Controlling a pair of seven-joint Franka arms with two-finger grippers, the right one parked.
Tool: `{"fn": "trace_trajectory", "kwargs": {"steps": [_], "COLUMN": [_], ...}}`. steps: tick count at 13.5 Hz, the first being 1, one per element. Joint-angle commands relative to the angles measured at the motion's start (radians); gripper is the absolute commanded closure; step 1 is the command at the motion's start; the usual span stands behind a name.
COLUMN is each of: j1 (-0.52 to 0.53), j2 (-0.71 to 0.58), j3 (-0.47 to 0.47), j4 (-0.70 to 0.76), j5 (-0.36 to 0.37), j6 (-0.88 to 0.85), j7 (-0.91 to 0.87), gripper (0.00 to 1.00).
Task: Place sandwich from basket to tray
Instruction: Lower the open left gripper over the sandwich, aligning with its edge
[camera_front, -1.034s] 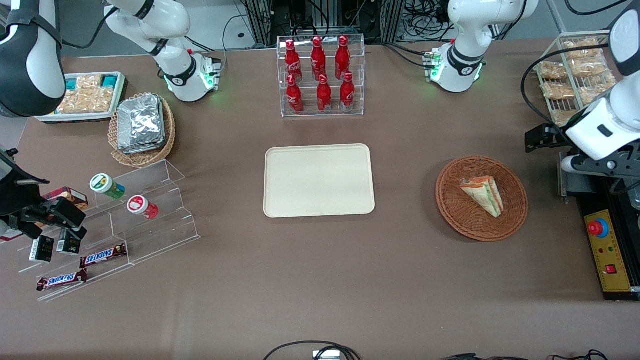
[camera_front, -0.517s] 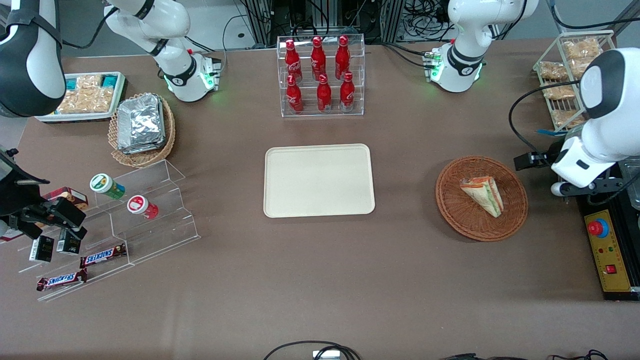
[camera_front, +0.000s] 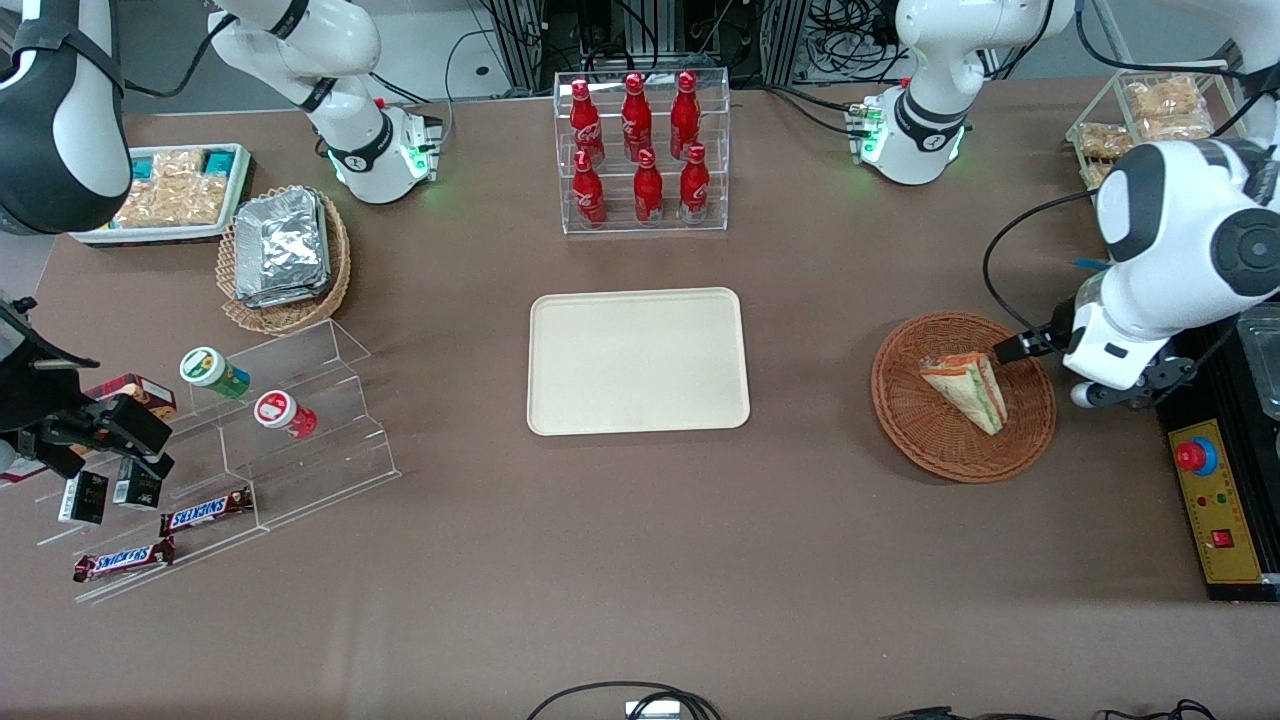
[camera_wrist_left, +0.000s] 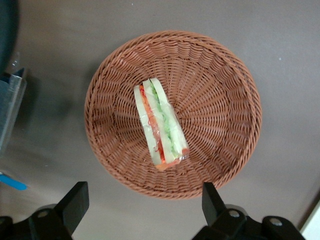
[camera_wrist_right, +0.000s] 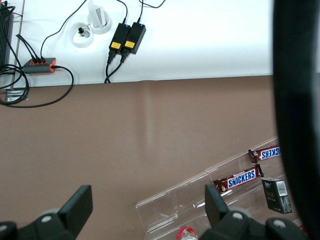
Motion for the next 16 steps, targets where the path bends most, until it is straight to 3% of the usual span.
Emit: {"fn": "trace_trajectory", "kwargs": {"steps": [1,16], "j1": [-0.008,-0.009], "j2": [-0.038,0.007], "j3": [-0.002,-0.002], "j4": [-0.096,-0.332], "j5": [0.016,0.028], "j6": [0.094,0.464], "j7": [-0.083,-0.251], "gripper": [0.00,0.00]}}
